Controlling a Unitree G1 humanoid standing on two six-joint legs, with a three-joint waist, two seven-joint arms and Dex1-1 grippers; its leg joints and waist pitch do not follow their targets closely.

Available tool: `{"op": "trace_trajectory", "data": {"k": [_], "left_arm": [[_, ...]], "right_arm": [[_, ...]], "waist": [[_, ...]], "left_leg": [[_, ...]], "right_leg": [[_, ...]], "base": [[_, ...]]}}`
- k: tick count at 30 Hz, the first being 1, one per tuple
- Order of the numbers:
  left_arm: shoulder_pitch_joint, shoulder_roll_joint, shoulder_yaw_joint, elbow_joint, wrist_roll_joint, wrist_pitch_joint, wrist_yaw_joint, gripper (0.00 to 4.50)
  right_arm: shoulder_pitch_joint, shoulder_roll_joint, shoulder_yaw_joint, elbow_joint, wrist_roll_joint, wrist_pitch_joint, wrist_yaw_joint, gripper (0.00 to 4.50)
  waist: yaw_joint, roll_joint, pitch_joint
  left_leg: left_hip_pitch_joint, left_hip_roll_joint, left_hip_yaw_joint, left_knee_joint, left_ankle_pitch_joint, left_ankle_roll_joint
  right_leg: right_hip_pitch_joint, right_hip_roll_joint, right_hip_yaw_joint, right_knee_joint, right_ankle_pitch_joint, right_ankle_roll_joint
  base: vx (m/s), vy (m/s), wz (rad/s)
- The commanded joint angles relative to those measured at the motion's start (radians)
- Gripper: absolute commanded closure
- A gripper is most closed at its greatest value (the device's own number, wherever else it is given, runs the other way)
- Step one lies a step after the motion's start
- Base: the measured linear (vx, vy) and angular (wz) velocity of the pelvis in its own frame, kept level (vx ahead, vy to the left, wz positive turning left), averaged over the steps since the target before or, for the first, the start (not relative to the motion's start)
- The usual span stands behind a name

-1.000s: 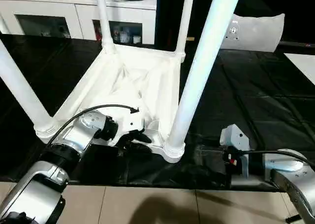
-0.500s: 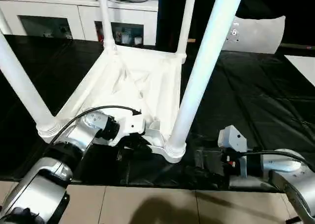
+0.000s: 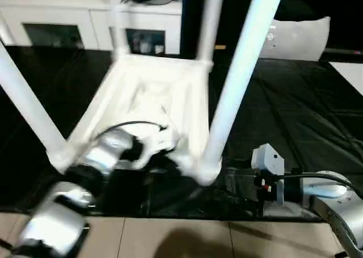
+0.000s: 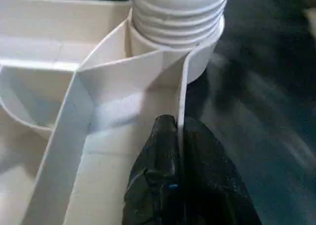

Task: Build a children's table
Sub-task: Rotate leg to tighten

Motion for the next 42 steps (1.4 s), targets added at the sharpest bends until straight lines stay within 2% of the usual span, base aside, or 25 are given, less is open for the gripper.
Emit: {"op": "trace_trajectory", "data": {"k": [1, 4, 6, 9, 10, 13, 15, 20, 27, 32, 38, 42], "left_arm": [[0.031, 0.007, 0.038, -0.018, -0.035, -0.012, 0.03, 4.5], [0.051, 0.018, 0.013, -0.051, -0.01, -0.034, 0.002, 4.5], [0.074, 0.045, -0.03, -0.091, 0.041, -0.032, -0.02, 4.5], [0.079, 0.038, -0.009, -0.097, 0.022, -0.014, -0.01, 4.5], [0.081, 0.034, 0.004, -0.1, 0.007, -0.001, -0.009, 4.06], [0.096, 0.032, 0.029, -0.119, -0.014, 0.018, 0.01, 3.93], [0.108, 0.04, 0.034, -0.111, -0.002, -0.014, 0.04, 3.6], [0.121, 0.049, 0.04, -0.099, 0.006, -0.02, 0.034, 3.6], [0.122, 0.065, 0.03, -0.085, 0.023, -0.035, 0.031, 3.6], [0.113, 0.072, 0.016, -0.08, 0.043, -0.069, 0.027, 4.08], [0.118, 0.096, -0.02, -0.104, 0.076, -0.102, 0.0, 4.48], [0.122, 0.1, -0.016, -0.138, 0.059, -0.112, -0.035, 4.48]], "right_arm": [[-0.003, 0.001, -0.007, 0.009, -0.003, -0.011, -0.006, 0.0], [-0.004, 0.005, -0.002, 0.01, -0.005, -0.012, -0.01, 0.0], [-0.007, 0.01, 0.001, 0.011, -0.007, -0.011, -0.014, 0.0], [-0.009, 0.013, 0.0, 0.015, -0.009, -0.012, -0.018, 0.0], [-0.009, 0.013, 0.0, 0.018, -0.011, -0.013, -0.02, 0.0], [-0.008, 0.012, -0.005, 0.025, -0.012, -0.017, -0.025, 0.0], [-0.008, 0.012, -0.004, 0.026, -0.013, -0.017, -0.024, 0.0], [-0.012, 0.016, -0.002, 0.029, -0.018, -0.019, -0.023, 0.0], [-0.017, 0.019, 0.002, 0.035, -0.022, -0.029, -0.028, 0.0], [-0.025, 0.028, -0.019, 0.044, -0.021, -0.045, -0.044, 0.0], [-0.06, 0.024, -0.056, 0.067, 0.004, -0.051, -0.038, 0.0], [-0.095, 0.028, -0.062, 0.111, 0.021, -0.066, -0.014, 0.0]], "waist": [[0.011, -0.015, -0.055], [0.009, -0.014, -0.059], [0.01, -0.009, -0.061], [0.019, -0.006, -0.062], [0.019, -0.005, -0.062], [0.021, -0.006, -0.062], [0.021, -0.01, -0.059], [0.019, -0.01, -0.057], [0.02, -0.008, -0.058], [0.02, -0.008, -0.058], [0.017, -0.008, -0.059], [0.014, -0.006, -0.063]], "left_leg": [[-0.021, 0.066, -0.033, -0.066, -0.049, 0.077], [-0.021, 0.066, -0.034, -0.067, -0.038, 0.087], [-0.02, 0.078, -0.038, -0.07, -0.025, 0.095], [-0.016, 0.086, -0.038, -0.07, -0.006, 0.098], [-0.017, 0.09, -0.04, -0.07, 0.0, 0.098], [-0.019, 0.084, -0.035, -0.069, -0.002, 0.092], [-0.017, 0.082, -0.034, -0.07, -0.013, 0.097], [-0.015, 0.081, -0.035, -0.072, -0.03, 0.087], [-0.016, 0.081, -0.035, -0.072, -0.03, 0.086], [-0.016, 0.08, -0.036, -0.072, -0.032, 0.085], [-0.016, 0.084, -0.038, -0.073, -0.028, 0.084], [-0.019, 0.087, -0.038, -0.069, 0.007, 0.097]], "right_leg": [[0.06, -0.121, 0.072, -0.093, -0.424, 0.079], [0.059, -0.119, 0.075, -0.089, -0.39, 0.093], [0.055, -0.123, 0.078, -0.08, -0.343, 0.072], [0.053, -0.127, 0.083, -0.071, -0.292, 0.032], [0.055, -0.131, 0.085, -0.065, -0.27, 0.015], [0.058, -0.136, 0.088, -0.063, -0.266, -0.012], [0.056, -0.13, 0.085, -0.069, -0.3, -0.003], [0.055, -0.128, 0.083, -0.077, -0.346, 0.03], [0.056, -0.129, 0.084, -0.075, -0.328, 0.028], [0.055, -0.128, 0.084, -0.078, -0.338, 0.041], [0.056, -0.13, 0.085, -0.073, -0.327, 0.03], [0.057, -0.133, 0.09, -0.058, -0.245, -0.012]], "base": [[0.0, 0.0, 0.0], [0.0, 0.0, 0.0], [0.0, 0.0, 0.0], [0.0, 0.0, 0.0], [0.0, 0.0, 0.0], [0.0, 0.0, 0.0], [0.0, 0.0, 0.0], [0.0, 0.0, 0.0], [0.0, 0.0, 0.0], [0.0, 0.0, 0.0], [0.0, 0.0, 0.0], [0.0, 0.0, 0.0]]}}
